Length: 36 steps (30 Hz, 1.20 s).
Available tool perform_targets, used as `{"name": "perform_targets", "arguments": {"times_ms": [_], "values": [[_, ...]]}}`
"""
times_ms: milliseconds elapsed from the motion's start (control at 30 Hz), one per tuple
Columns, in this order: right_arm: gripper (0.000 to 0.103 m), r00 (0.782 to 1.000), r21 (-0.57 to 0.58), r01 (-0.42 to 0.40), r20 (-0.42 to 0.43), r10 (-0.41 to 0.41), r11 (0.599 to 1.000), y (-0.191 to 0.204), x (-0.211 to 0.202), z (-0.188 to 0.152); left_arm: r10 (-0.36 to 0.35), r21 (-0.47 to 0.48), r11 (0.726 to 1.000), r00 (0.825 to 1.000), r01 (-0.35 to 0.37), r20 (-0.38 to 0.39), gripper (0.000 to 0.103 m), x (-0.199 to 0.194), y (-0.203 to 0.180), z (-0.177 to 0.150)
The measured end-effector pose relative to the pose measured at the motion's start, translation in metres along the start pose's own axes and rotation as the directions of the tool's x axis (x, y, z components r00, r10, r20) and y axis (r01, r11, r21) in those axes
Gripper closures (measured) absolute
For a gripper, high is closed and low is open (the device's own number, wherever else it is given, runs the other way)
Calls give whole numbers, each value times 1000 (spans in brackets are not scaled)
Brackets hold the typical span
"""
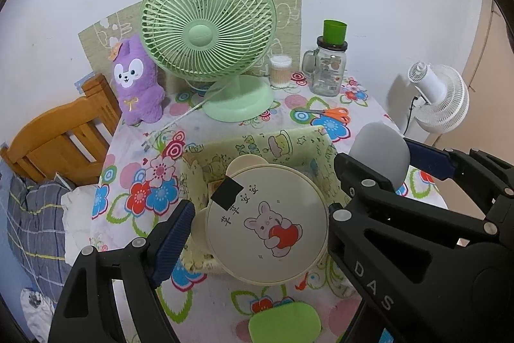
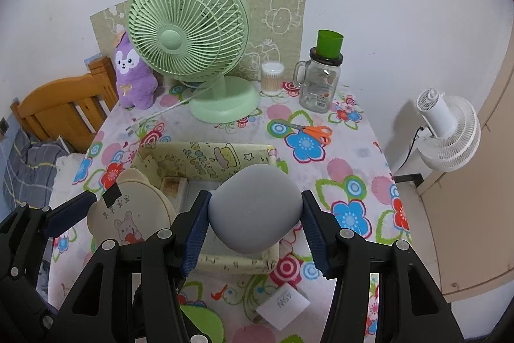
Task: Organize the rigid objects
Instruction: 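Carry bear-print container with left tool while right tool carries puck to basket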
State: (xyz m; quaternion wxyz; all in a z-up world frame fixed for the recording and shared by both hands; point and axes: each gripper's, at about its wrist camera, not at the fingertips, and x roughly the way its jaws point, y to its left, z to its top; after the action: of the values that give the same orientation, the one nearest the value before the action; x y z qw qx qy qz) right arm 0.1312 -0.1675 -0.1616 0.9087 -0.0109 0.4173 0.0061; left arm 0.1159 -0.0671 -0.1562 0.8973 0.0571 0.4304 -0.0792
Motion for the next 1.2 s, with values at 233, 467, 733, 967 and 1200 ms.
{"name": "perform_targets", "arguments": {"times_ms": [233,467,733,967,1200], "values": [[45,1000,-4,-9,-14,9,1000,2,21,10,9,-5,1000,1000,-9,-14,18,18,5,10],[45,999,26,4,-39,-3,1000,-1,44,13,61,4,998,997,-61,-40,18,41,8,17],[45,997,37,25,-75,-22,999,-1,74,16,75,0,997,995,-75,-66,18,67,10,19],[45,995,44,39,-92,-34,998,-3,94,18,79,-3,997,993,-80,-84,18,88,11,22],[45,993,39,70,-95,-67,997,-6,105,16,61,12,998,994,-60,-86,18,104,9,22]]}}
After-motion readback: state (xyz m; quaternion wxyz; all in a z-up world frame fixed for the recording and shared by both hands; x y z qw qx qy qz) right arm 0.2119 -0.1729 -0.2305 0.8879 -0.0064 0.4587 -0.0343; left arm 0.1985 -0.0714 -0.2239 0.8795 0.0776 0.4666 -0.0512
